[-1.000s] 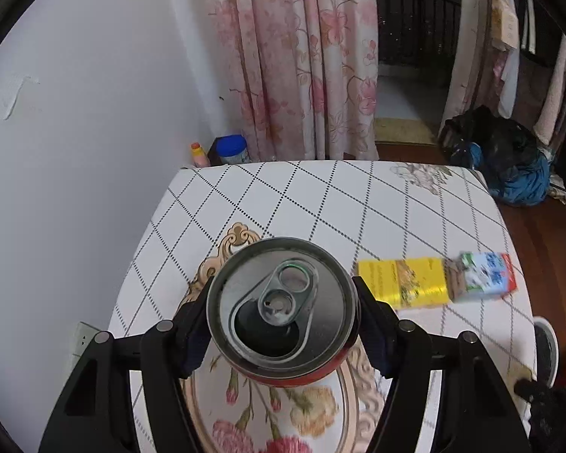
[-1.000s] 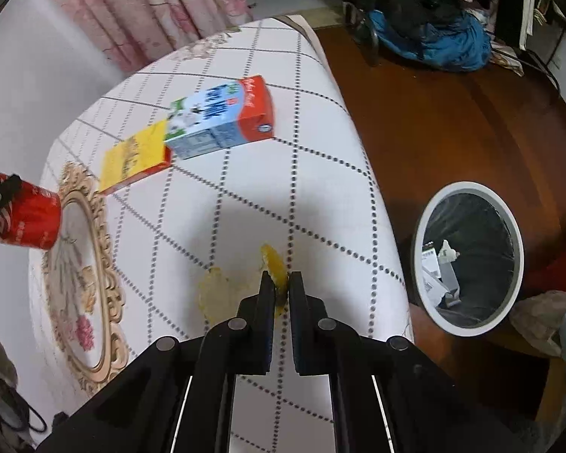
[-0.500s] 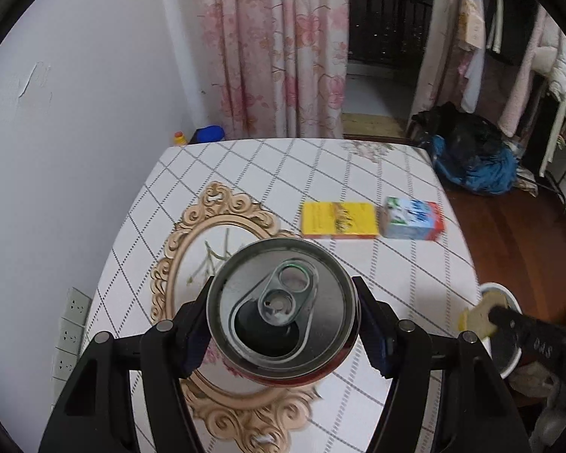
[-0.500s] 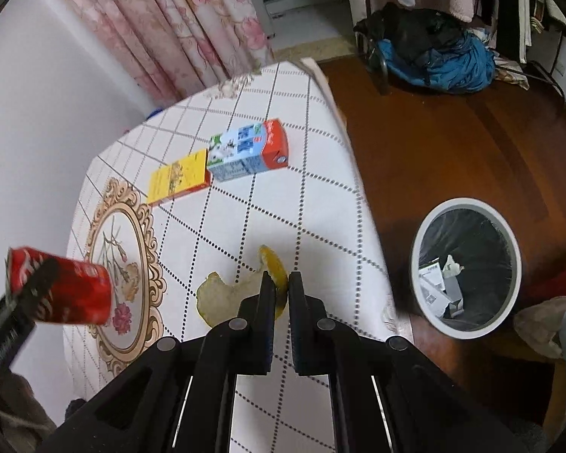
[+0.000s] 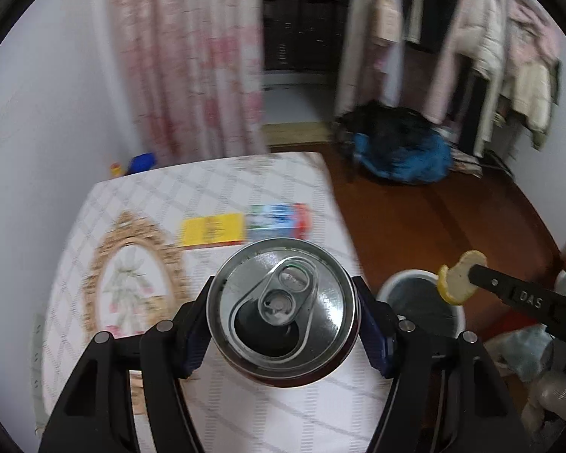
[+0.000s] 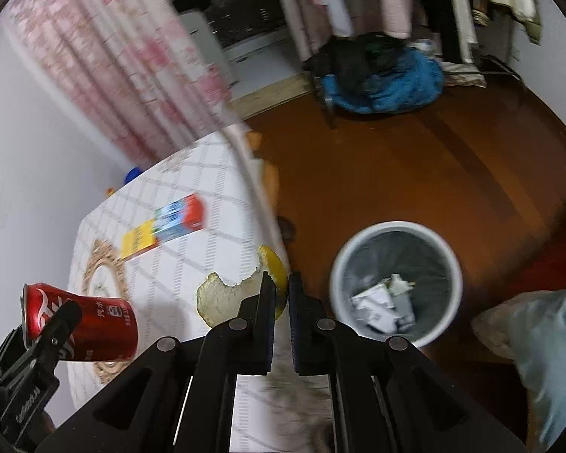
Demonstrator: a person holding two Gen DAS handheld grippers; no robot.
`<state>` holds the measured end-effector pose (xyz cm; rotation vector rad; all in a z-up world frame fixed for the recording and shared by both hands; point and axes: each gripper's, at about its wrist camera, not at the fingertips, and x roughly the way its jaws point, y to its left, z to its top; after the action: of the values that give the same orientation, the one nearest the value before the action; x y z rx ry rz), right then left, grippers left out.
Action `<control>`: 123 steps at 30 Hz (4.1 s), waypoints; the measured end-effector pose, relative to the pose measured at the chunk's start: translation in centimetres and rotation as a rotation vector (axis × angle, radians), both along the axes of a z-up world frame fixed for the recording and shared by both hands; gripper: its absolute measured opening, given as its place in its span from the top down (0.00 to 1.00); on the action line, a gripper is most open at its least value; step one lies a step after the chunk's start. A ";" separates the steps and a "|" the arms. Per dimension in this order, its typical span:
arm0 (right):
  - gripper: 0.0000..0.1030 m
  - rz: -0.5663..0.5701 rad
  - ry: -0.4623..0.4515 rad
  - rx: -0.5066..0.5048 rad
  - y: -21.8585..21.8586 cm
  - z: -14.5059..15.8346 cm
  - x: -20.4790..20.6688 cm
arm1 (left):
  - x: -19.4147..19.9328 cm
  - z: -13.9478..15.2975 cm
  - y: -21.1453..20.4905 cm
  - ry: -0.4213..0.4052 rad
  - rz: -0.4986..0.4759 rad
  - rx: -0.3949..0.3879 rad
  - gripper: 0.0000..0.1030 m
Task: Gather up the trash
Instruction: 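Carry the red can over the bin with the left tool while the right tool carries the orange peel, then open both tools to drop the can and orange peel into the bin, then reach the left tool to the yellow box while the right tool reaches the milk carton, then grasp the yellow cigarette box with the left tool while the right tool grasps the Pure Milk carton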
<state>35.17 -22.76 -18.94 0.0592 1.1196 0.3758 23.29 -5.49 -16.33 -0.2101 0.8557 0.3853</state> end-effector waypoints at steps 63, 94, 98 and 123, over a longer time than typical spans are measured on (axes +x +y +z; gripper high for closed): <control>0.02 -0.178 0.132 -0.276 -14.8 -7.5 6.1 | 14.6 -7.5 -11.8 0.207 -0.234 -0.045 0.05; 0.02 1.106 0.118 -0.750 35.1 -16.3 6.7 | 0.9 -16.3 19.7 0.336 0.368 -0.068 0.05; 0.16 1.119 0.199 -0.698 35.5 -17.6 7.9 | 1.6 -16.9 20.3 0.342 0.317 -0.050 0.05; 0.31 0.502 0.442 -0.366 26.6 -15.0 18.8 | 15.4 -16.7 19.1 0.570 -0.731 0.261 0.06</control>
<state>53.97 3.84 -33.93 -0.4912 1.6281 0.6151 38.66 13.63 -33.01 0.4741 1.3550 -0.1486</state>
